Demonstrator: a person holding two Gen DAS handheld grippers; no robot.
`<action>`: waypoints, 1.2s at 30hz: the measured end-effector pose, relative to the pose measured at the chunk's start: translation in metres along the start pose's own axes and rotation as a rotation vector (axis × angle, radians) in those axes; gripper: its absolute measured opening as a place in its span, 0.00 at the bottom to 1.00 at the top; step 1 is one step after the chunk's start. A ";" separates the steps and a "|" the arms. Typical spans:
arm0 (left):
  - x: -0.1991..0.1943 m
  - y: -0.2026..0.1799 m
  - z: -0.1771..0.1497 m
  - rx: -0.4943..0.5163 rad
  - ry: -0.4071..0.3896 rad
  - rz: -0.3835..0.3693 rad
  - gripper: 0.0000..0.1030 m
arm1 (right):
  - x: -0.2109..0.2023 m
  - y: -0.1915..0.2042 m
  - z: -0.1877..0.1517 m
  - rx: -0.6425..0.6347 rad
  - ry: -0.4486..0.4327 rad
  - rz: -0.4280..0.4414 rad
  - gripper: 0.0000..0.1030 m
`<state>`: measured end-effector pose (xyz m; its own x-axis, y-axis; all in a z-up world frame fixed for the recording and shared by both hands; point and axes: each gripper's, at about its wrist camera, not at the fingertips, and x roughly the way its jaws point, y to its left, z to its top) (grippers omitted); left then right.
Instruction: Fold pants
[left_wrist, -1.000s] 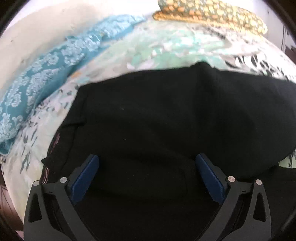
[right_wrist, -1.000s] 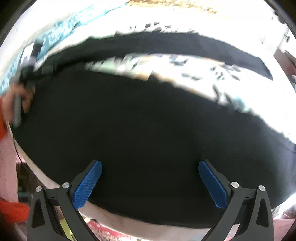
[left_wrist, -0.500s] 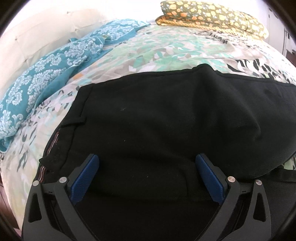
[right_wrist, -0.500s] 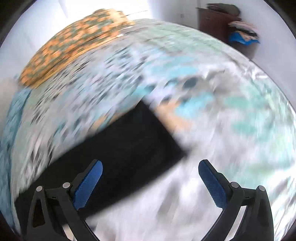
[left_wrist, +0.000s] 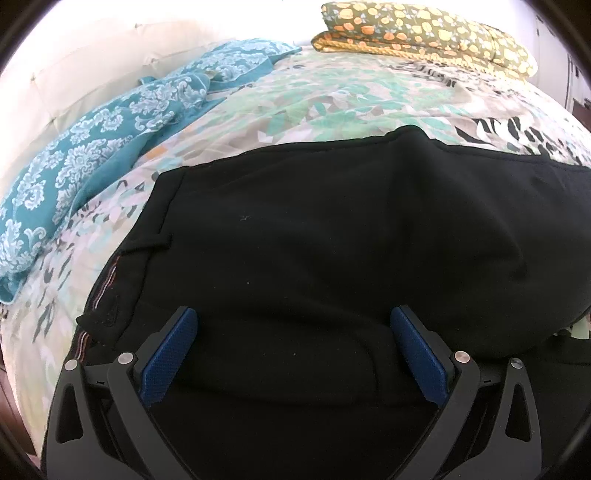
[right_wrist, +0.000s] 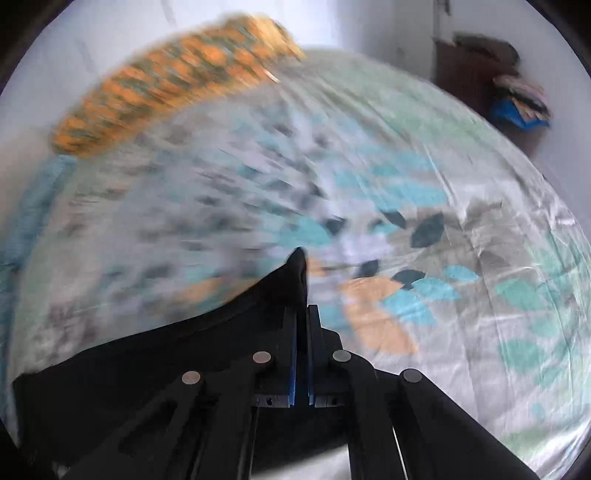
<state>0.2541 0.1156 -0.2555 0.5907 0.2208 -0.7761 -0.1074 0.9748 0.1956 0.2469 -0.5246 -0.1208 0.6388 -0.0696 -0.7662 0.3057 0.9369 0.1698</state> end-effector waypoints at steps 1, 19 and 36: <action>0.000 0.000 0.000 0.000 0.000 -0.001 0.99 | -0.023 0.009 -0.014 -0.029 -0.023 0.032 0.05; -0.012 -0.001 0.013 0.015 0.085 0.049 0.99 | -0.255 0.010 -0.293 0.445 -0.159 -0.218 0.98; -0.071 0.011 -0.066 -0.043 0.091 -0.129 1.00 | -0.141 0.065 -0.322 0.492 0.052 0.125 0.95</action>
<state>0.1587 0.1125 -0.2378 0.5272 0.0939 -0.8445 -0.0706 0.9953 0.0665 -0.0507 -0.3437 -0.2010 0.6597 0.0613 -0.7490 0.5334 0.6639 0.5241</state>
